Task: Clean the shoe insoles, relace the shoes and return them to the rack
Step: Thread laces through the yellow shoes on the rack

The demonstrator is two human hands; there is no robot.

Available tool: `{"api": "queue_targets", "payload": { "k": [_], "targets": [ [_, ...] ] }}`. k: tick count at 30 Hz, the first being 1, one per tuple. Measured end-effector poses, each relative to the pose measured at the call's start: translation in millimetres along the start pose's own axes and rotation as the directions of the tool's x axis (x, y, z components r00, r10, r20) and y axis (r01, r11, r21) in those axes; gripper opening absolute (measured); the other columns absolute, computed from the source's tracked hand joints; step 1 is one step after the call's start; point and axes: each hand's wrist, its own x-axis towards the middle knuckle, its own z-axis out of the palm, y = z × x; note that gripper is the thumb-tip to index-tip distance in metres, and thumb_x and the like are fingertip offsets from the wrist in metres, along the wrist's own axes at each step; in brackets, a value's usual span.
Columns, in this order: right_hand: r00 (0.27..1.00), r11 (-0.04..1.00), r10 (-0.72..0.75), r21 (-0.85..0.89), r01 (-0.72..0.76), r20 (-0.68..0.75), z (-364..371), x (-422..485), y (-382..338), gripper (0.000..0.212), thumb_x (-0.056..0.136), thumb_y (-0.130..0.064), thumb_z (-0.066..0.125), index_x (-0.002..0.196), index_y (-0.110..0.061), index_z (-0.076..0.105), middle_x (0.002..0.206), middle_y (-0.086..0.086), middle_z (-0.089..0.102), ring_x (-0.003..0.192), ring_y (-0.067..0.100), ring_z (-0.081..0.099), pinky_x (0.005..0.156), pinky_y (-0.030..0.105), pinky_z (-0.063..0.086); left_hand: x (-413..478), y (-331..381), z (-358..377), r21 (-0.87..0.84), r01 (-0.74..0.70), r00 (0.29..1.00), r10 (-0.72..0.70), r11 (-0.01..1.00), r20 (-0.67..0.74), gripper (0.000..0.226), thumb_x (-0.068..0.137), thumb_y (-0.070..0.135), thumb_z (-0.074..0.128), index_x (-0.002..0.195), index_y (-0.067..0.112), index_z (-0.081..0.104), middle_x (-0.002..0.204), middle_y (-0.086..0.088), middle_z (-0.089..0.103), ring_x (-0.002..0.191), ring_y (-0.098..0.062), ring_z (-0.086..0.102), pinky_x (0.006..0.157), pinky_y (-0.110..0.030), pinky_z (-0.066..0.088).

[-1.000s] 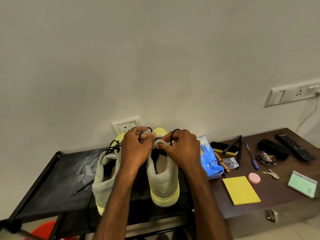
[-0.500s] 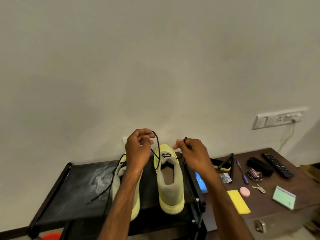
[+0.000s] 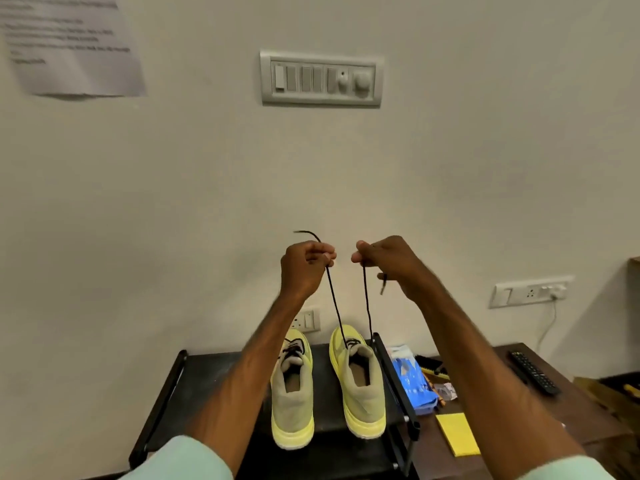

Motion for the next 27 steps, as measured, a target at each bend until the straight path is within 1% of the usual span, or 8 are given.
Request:
{"api": "queue_targets", "payload": {
  "k": [4,9,13,16,19,21,24,27],
  "targets": [
    [0.999,0.991,-0.027,0.13,0.032,-0.044,-4.6,0.9,-19.7,0.031,0.102,-0.028,0.059,0.093,-0.005,0.079,0.087,0.004,0.079,0.085,0.015,0.077,0.081,0.033,0.055,16.5,29.0,2.8,0.065,-0.077,0.996,0.075,0.995,0.038,0.014,0.093,0.001,0.066,0.096,0.009,0.077,0.086,-0.001,0.078,0.076,-0.011,0.075,0.083,-0.033,0.062],
    [0.994,0.989,-0.1,0.105,0.103,-0.035,-11.2,7.9,-25.7,0.016,0.095,-0.003,0.062,0.095,-0.002,0.077,0.09,0.012,0.079,0.089,0.026,0.077,0.09,0.04,0.059,30.2,49.7,11.5,0.088,-0.127,0.991,0.124,0.988,0.044,0.011,0.091,0.004,0.069,0.099,0.009,0.075,0.085,-0.001,0.077,0.071,-0.007,0.074,0.08,-0.033,0.063],
    [0.98,0.965,-0.151,0.197,0.174,-0.127,-18.3,13.3,-27.7,0.012,0.093,0.002,0.065,0.101,-0.003,0.073,0.088,0.014,0.079,0.086,0.03,0.077,0.086,0.041,0.063,40.0,62.2,21.0,0.045,-0.205,0.979,0.205,0.978,0.012,0.021,0.091,-0.001,0.066,0.105,0.014,0.067,0.083,-0.001,0.077,0.072,-0.005,0.074,0.074,-0.028,0.062],
    [0.965,0.948,-0.138,0.253,0.194,-0.224,-22.3,21.1,-29.9,0.028,0.09,0.001,0.071,0.114,-0.001,0.058,0.087,0.015,0.078,0.078,0.025,0.078,0.078,0.036,0.064,51.2,69.7,28.4,0.038,-0.232,0.973,0.233,0.972,-0.001,0.042,0.09,0.001,0.071,0.124,0.018,0.055,0.081,0.003,0.077,0.073,-0.002,0.074,0.078,-0.023,0.059],
    [0.961,0.949,-0.13,0.249,0.191,-0.243,-27.6,29.5,-32.8,0.045,0.091,-0.003,0.073,0.123,-0.009,0.042,0.091,0.013,0.078,0.079,0.019,0.078,0.072,0.027,0.061,61.7,77.9,33.5,0.034,-0.163,0.987,0.163,0.986,-0.003,0.064,0.089,0.007,0.075,0.143,0.012,0.042,0.083,0.007,0.077,0.081,-0.002,0.074,0.089,-0.029,0.058],
    [0.964,0.96,-0.114,0.224,0.169,-0.24,-33.1,35.2,-34.6,0.045,0.091,-0.008,0.075,0.124,-0.009,0.045,0.09,0.01,0.079,0.08,0.016,0.078,0.073,0.026,0.059,66.3,83.4,33.5,0.018,-0.104,0.995,0.104,0.994,-0.004,0.054,0.09,0.008,0.074,0.138,0.002,0.05,0.089,-0.001,0.079,0.082,-0.006,0.074,0.088,-0.033,0.06],
    [0.956,0.977,-0.109,0.149,0.153,-0.271,-39.4,42.4,-39.0,0.015,0.088,-0.009,0.076,0.099,-0.001,0.073,0.08,0.009,0.078,0.077,0.018,0.078,0.079,0.035,0.061,67.6,90.9,31.4,-0.006,-0.083,0.996,0.084,0.996,0.041,0.017,0.094,0.009,0.07,0.108,-0.001,0.072,0.089,-0.011,0.078,0.074,-0.014,0.076,0.071,-0.026,0.062],
    [0.948,0.97,-0.136,0.155,0.186,-0.287,-41.8,46.0,-42.8,0.007,0.09,-0.008,0.074,0.088,-0.003,0.077,0.078,0.009,0.078,0.072,0.02,0.077,0.075,0.033,0.062,71.5,94.8,32.3,0.041,-0.111,0.994,0.11,0.993,0.022,0.013,0.095,0.013,0.069,0.097,0.002,0.077,0.083,-0.008,0.077,0.069,-0.014,0.075,0.061,-0.021,0.059]
  ]
}}
